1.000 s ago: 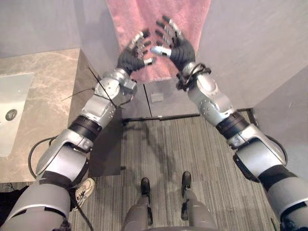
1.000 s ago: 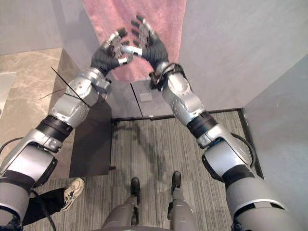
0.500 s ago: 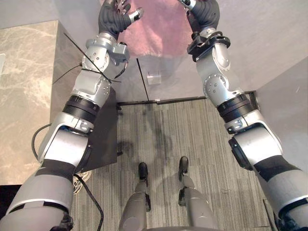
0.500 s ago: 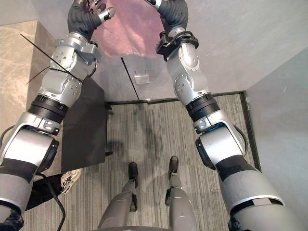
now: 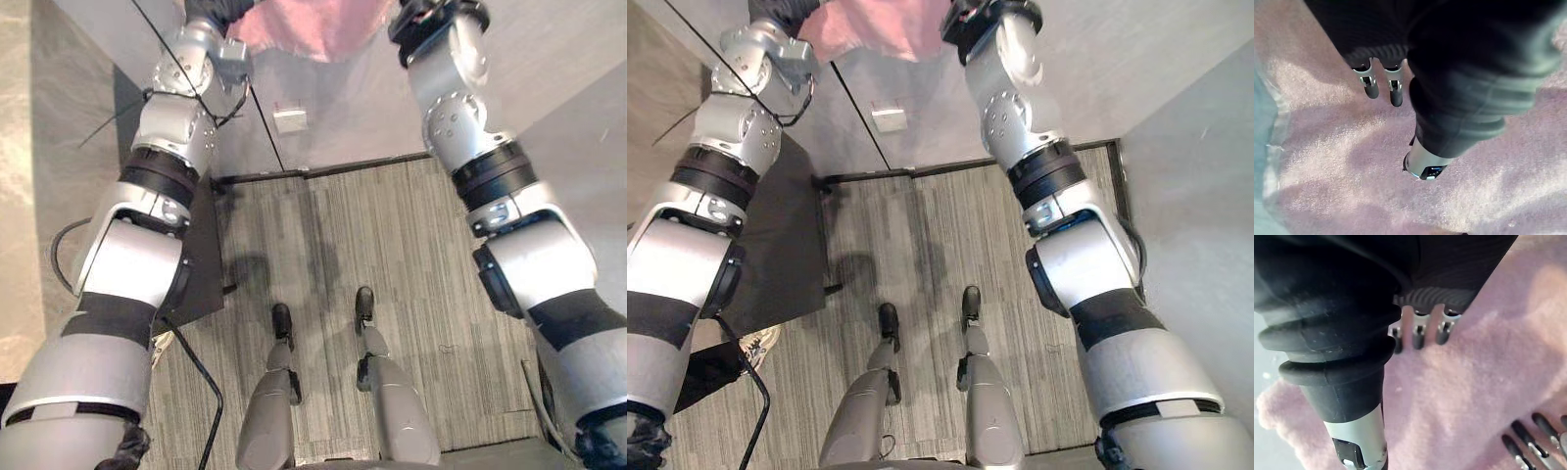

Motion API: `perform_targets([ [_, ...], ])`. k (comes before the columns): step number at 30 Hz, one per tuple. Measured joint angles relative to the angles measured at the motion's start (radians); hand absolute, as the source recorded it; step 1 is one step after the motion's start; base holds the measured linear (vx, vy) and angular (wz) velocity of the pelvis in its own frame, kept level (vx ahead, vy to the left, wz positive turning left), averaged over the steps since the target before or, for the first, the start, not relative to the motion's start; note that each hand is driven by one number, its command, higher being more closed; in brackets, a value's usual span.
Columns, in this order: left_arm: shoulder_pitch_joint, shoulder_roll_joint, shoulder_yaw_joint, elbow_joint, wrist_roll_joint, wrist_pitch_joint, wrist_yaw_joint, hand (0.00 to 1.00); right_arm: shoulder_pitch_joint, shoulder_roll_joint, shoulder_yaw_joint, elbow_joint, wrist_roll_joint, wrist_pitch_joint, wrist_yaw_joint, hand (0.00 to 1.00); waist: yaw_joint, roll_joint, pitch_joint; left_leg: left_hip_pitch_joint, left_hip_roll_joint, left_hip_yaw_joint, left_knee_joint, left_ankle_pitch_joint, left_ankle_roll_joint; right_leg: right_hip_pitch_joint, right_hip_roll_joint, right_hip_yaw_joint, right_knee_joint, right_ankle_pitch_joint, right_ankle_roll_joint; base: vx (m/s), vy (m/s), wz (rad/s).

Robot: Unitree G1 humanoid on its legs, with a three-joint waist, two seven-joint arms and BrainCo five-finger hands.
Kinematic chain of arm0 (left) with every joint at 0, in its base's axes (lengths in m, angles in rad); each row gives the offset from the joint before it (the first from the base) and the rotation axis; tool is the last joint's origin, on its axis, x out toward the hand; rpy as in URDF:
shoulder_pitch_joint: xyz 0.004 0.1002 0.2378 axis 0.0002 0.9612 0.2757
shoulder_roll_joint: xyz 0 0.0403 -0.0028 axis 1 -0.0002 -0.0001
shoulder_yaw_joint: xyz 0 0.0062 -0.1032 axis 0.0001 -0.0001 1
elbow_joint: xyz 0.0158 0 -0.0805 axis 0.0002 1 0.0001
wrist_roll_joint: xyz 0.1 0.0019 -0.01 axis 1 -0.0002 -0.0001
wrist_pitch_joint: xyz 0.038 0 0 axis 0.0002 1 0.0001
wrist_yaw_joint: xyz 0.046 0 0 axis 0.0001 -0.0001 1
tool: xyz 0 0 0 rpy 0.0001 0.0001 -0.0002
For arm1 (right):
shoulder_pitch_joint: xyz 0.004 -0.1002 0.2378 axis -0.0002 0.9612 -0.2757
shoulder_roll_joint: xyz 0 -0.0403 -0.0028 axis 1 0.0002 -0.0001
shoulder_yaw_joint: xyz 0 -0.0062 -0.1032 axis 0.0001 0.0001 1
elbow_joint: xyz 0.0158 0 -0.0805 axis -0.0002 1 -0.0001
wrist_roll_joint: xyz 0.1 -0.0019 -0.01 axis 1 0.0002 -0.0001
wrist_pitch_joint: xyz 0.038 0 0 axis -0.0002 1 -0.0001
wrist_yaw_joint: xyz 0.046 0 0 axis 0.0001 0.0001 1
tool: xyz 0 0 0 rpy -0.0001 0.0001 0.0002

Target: Organize washtable

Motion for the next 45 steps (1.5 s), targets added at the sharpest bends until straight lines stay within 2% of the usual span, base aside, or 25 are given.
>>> perform_targets([
  [4,-0.020,-0.021,0.005,-0.001,0.029,0.003,0.003,0.00,0.000,-0.082,-0.007,-0.004,0.035,-0.001,0.001,0.00,0.000,0.000,0.000,-0.012,0.012,-0.020,0.000,0.001,-0.002,0.000,0.005,-0.027,0.000,0.004,-0.004,0.00,0.019,0.11],
  [7,-0.025,-0.026,0.005,-0.002,0.050,0.004,0.006,0.00,0.000,-0.096,-0.039,-0.004,0.044,-0.002,-0.008,0.00,0.002,0.000,0.000,-0.016,0.013,-0.030,0.000,0.001,-0.002,0.000,0.005,-0.037,0.000,0.007,-0.006,0.01,0.067,0.12],
  [10,-0.024,-0.033,0.017,-0.030,0.097,0.019,0.042,0.00,0.046,-0.104,-0.148,-0.014,0.044,-0.009,-0.045,0.00,0.009,0.000,0.000,-0.021,0.012,-0.042,0.000,0.001,-0.002,0.001,0.004,-0.050,0.001,0.014,-0.003,0.01,0.092,0.12],
  [13,0.021,-0.031,0.077,-0.118,0.135,0.018,0.086,0.00,0.144,-0.143,-0.282,-0.026,0.043,-0.018,-0.092,0.00,0.017,-0.001,0.000,-0.023,0.012,-0.056,0.001,0.001,-0.002,0.006,0.003,-0.059,0.001,0.023,0.005,-0.01,0.099,0.10],
  [15,0.095,-0.021,0.119,-0.187,0.150,0.013,0.105,0.00,0.244,-0.207,-0.367,-0.026,0.043,-0.019,-0.110,0.00,0.026,-0.001,0.000,-0.020,0.009,-0.059,0.001,0.002,-0.001,0.011,0.000,-0.059,0.001,0.027,0.003,-0.02,0.084,0.03],
  [17,0.162,-0.003,0.143,-0.226,0.156,0.008,0.105,0.00,0.313,-0.229,-0.423,-0.026,0.043,-0.020,-0.110,0.00,0.028,-0.001,0.000,-0.014,0.009,-0.059,0.000,0.001,-0.001,0.017,0.000,-0.059,0.001,0.027,0.003,-0.02,0.067,0.00],
  [22,0.371,0.113,0.261,-0.381,0.147,-0.003,0.105,0.00,0.580,-0.242,-0.572,-0.132,0.043,-0.026,-0.106,0.00,0.035,-0.002,-0.001,-0.003,0.046,-0.057,0.000,-0.010,0.002,0.024,0.031,-0.037,0.001,0.035,-0.007,-0.04,0.016,-0.07],
  [23,0.417,0.139,0.291,-0.424,0.142,-0.008,0.104,0.00,0.636,-0.242,-0.602,-0.155,0.043,-0.027,-0.105,0.00,0.039,-0.002,-0.001,0.003,0.053,-0.053,0.000,-0.009,0.002,0.030,0.038,-0.035,0.001,0.029,-0.013,-0.05,-0.027,-0.01],
  [24,0.446,0.151,0.310,-0.447,0.137,-0.014,0.103,0.00,0.680,-0.241,-0.630,-0.170,0.043,-0.029,-0.104,0.00,0.039,-0.003,-0.002,0.011,0.053,-0.048,0.000,-0.007,-0.004,0.045,0.037,-0.038,0.000,0.005,-0.037,-0.04,-0.022,0.09],
  [25,0.470,0.154,0.329,-0.463,0.128,-0.019,0.101,0.00,0.705,-0.241,-0.647,-0.177,0.043,-0.032,-0.104,0.00,0.038,-0.003,-0.002,0.020,0.052,-0.046,0.000,-0.005,-0.007,0.055,0.036,-0.042,0.000,-0.015,-0.046,-0.06,-0.029,0.06],
  [29,0.652,0.167,0.446,-0.578,0.103,-0.049,0.078,0.00,0.871,-0.230,-0.729,-0.242,0.033,-0.044,-0.104,0.00,0.046,-0.006,-0.008,0.066,0.071,-0.024,0.000,-0.005,-0.018,0.096,0.053,-0.041,0.000,-0.038,-0.039,-0.06,-0.018,-0.06],
  [32,0.864,0.165,0.547,-0.586,0.083,-0.056,0.061,0.00,0.991,-0.218,-0.781,-0.245,0.020,-0.048,-0.103,0.00,0.047,-0.009,-0.052,0.095,0.068,-0.018,0.000,-0.010,-0.025,0.122,0.055,-0.037,0.000,-0.044,-0.038,-0.03,0.040,-0.03],
  [34,0.970,0.138,0.581,-0.617,0.067,-0.056,0.036,0.00,1.047,-0.186,-0.814,-0.245,0.013,-0.049,-0.103,0.00,0.052,-0.015,-0.075,0.123,0.066,-0.019,0.000,-0.014,-0.029,0.152,0.055,-0.038,0.000,-0.052,-0.037,-0.02,0.039,0.03],
  [36,1.102,0.050,0.604,-0.674,0.063,-0.057,0.031,0.00,1.133,-0.136,-0.828,-0.267,-0.028,-0.048,-0.105,0.00,0.054,-0.017,-0.124,0.166,0.064,-0.025,0.000,-0.031,-0.033,0.199,0.053,-0.038,0.000,-0.069,-0.034,-0.01,0.042,0.08],
  [40,1.255,-0.065,0.633,-0.726,0.065,-0.063,0.020,0.00,1.261,-0.095,-0.829,-0.351,-0.105,-0.043,-0.098,0.00,0.054,-0.011,-0.195,0.206,0.062,-0.033,0.000,-0.052,-0.024,0.244,0.052,-0.043,0.000,-0.089,-0.032,-0.01,0.024,0.08],
  [45,1.410,-0.206,0.660,-0.752,0.068,-0.064,0.013,0.00,1.423,0.024,-0.824,-0.470,-0.210,-0.003,-0.056,0.00,0.054,0.023,-0.267,0.266,0.062,-0.049,0.001,-0.070,-0.020,0.311,0.050,-0.059,-0.002,-0.116,-0.032,-0.01,0.012,0.10],
])
